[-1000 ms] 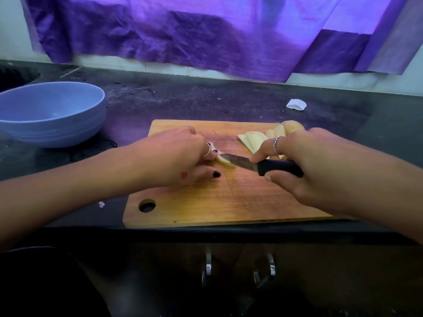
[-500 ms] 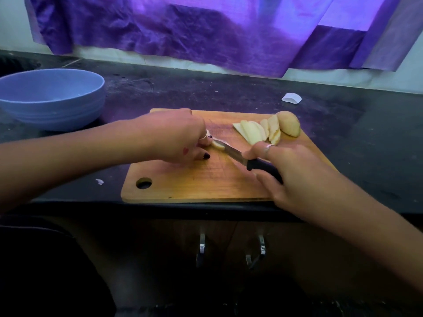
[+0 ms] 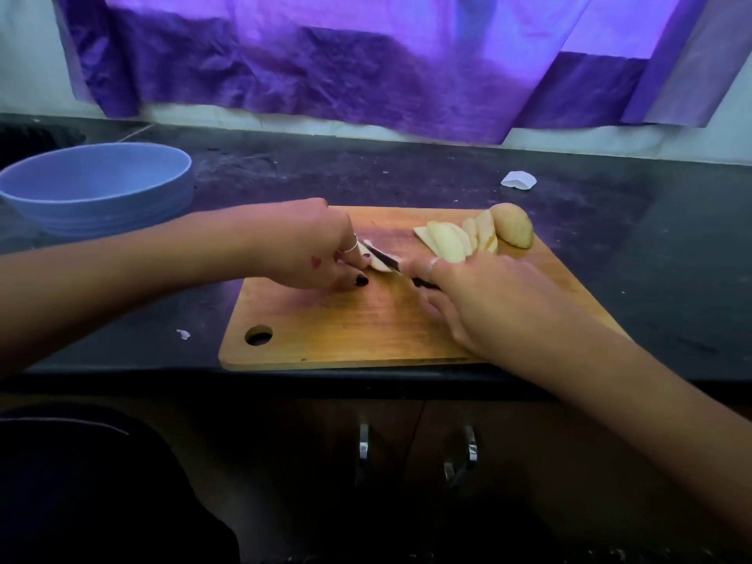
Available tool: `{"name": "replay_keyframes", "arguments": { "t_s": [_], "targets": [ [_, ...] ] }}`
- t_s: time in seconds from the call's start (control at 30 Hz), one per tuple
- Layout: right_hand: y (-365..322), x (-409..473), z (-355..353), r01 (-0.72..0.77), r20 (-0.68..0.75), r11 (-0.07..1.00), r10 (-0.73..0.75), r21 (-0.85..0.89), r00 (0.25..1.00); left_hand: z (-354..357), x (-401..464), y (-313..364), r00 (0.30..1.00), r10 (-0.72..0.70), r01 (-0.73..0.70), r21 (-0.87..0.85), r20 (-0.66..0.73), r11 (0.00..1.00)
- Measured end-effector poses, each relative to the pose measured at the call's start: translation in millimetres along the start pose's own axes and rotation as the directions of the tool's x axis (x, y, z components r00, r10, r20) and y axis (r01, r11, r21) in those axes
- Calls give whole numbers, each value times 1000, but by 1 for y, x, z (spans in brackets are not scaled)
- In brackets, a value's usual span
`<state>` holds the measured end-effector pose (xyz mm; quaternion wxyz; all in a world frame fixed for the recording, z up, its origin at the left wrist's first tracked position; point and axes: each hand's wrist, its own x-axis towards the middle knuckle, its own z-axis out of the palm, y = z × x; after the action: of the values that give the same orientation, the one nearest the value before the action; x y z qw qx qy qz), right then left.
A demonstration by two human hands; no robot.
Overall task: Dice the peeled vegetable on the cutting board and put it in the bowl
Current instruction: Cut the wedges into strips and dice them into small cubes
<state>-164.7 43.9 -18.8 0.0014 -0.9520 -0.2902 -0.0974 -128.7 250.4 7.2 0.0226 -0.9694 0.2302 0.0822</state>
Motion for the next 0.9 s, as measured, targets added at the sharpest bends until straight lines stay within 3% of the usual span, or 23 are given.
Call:
{"name": "replay_keyframes", "arguments": {
  "t_s": [0.13,0.27,0.33,0.43,0.57,0.67,0.77,0.9],
  "targets": [
    [14,-31,-7,34,14,997,-35,73,999,9,-2,-13,997,-12,5,-97,-72,995],
    [24,-47,-12,16,-50,981,-6,192,999,19,1,-22,968,4,-12,-33,-253,999],
    [29,-49,-13,-3,-46,963,16,269,999,21,4,-23,940,65,-65,12,-334,998],
    [30,-53,-19,-26,-151,940,82,341,985,24,7,-25,887,210,-198,72,-412,978],
    [27,-52,-24,-79,-172,919,156,386,973,23,17,-30,849,404,-405,72,-339,911],
    [29,-52,-22,-108,-148,892,190,440,971,20,22,-34,832,457,-450,99,-313,887],
    [28,-51,-19,-138,-145,844,246,519,958,23,21,-33,826,447,-458,54,-344,887],
    [22,-51,-11,-144,-141,821,262,552,955,27,6,-35,877,349,-393,-73,-331,917]
  ]
}}
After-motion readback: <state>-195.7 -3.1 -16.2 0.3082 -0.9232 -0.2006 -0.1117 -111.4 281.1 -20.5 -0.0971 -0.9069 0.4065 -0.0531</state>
